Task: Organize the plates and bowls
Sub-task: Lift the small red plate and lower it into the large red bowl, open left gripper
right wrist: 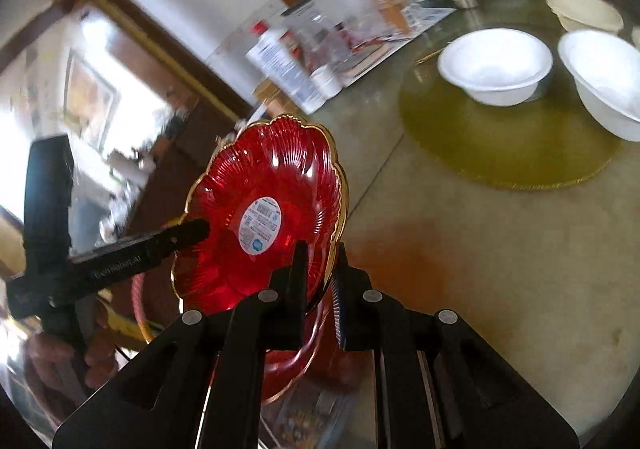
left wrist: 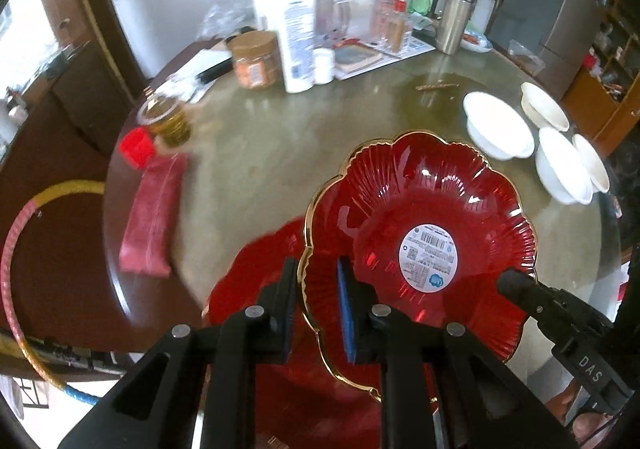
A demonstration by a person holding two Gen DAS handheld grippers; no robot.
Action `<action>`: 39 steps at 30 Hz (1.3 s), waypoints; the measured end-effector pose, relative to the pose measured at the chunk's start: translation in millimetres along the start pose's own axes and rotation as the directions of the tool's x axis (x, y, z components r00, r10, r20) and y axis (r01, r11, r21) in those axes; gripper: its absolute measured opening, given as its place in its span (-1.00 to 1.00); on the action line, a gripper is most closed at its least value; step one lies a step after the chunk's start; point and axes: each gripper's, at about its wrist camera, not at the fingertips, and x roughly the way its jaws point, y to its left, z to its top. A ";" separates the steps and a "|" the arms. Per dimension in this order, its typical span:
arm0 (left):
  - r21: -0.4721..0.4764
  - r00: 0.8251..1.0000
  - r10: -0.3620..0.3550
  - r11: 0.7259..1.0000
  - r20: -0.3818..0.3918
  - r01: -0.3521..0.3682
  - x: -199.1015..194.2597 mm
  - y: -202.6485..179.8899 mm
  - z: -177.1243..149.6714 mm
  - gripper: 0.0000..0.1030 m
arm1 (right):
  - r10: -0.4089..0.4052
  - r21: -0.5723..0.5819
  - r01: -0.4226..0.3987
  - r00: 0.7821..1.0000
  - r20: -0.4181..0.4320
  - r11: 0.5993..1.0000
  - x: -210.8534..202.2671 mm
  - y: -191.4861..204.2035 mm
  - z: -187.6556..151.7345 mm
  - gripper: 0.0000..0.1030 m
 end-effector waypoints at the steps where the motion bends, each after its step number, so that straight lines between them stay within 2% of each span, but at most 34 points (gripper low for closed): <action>1: -0.007 1.000 0.005 1.000 -0.002 -0.005 -1.8 5.8 -7.2 -0.65 | -0.005 -0.012 0.005 1.000 -0.006 1.000 0.6 3.2 -4.8 -0.80; 7: -0.046 0.999 0.012 0.999 -0.046 -0.015 2.2 35.9 -37.6 -0.61 | -0.092 -0.123 0.086 0.995 -0.038 0.989 18.4 36.6 -30.6 -0.80; 13: -0.076 0.993 -0.003 0.997 -0.119 -0.006 34.6 47.3 -44.9 -0.58 | -0.211 -0.204 0.194 0.975 -0.066 0.960 41.7 46.7 -37.1 -0.79; 15: -0.066 0.992 0.008 0.998 -0.124 -0.016 38.3 46.9 -46.4 -0.61 | -0.239 -0.225 0.223 0.970 -0.047 0.949 43.9 48.8 -37.3 -0.79; 17: -0.032 0.993 0.048 0.998 -0.109 -0.052 39.0 41.9 -46.0 -0.61 | -0.294 -0.296 0.278 0.956 -0.010 0.914 44.3 58.0 -38.3 -0.73; 20: -0.012 0.993 0.084 0.996 -0.080 -0.085 37.0 40.6 -45.9 -0.61 | -0.301 -0.316 0.274 0.953 -0.039 0.909 48.6 60.1 -38.0 -0.71; 22: -0.017 0.993 0.104 0.994 -0.062 -0.105 34.2 43.3 -48.1 -0.61 | -0.340 -0.337 0.304 0.939 -0.053 0.891 51.0 60.4 -37.6 -0.71; 23: -0.015 0.993 0.111 0.994 -0.046 -0.112 30.7 43.6 -49.1 -0.61 | -0.375 -0.364 0.331 0.925 -0.056 0.871 52.6 59.5 -36.2 -0.71; 25: -0.015 0.993 0.116 0.993 -0.022 -0.116 25.0 45.8 -50.6 -0.61 | -0.400 -0.394 0.343 0.914 -0.069 0.853 50.1 60.1 -34.9 -0.71; 28: -0.033 0.994 0.111 0.993 0.024 -0.110 11.1 48.2 -50.6 -0.61 | -0.336 -0.385 0.291 0.940 -0.053 0.876 28.0 57.8 -27.1 -0.71; 30: -0.033 0.992 0.112 0.993 0.057 -0.110 4.0 44.2 -48.2 -0.59 | -0.251 -0.352 0.232 0.968 -0.008 0.907 4.8 55.2 -17.0 -0.71; 32: -0.039 0.991 0.102 0.994 0.082 -0.099 -2.3 39.7 -45.6 -0.59 | -0.167 -0.330 0.177 0.984 0.058 0.927 -18.8 55.2 -8.8 -0.67; 35: -0.055 0.990 0.055 0.997 0.131 -0.048 -14.6 32.0 -45.1 -0.59 | -0.068 -0.326 0.134 0.976 0.208 0.936 -59.2 52.2 -3.8 -0.49; 36: -0.066 0.989 0.044 0.997 0.144 -0.035 -18.4 29.9 -45.2 -0.59 | -0.044 -0.328 0.133 0.963 0.264 0.935 -71.4 50.2 -3.9 -0.49; 37: -0.076 0.987 0.037 0.997 0.156 -0.025 -21.2 28.3 -45.7 -0.59 | -0.027 -0.317 0.143 0.939 0.344 0.938 -85.9 45.9 -5.5 -0.45; 38: -0.079 0.985 0.024 0.997 0.174 -0.010 -25.3 24.0 -46.5 -0.59 | -0.030 -0.276 0.170 0.893 0.448 0.946 -104.3 35.7 -9.5 0.00; 39: -0.073 0.983 0.015 0.997 0.181 -0.002 -27.5 19.9 -46.9 -0.59 | -0.035 -0.237 0.177 0.863 0.504 0.955 -114.8 25.5 -11.5 0.37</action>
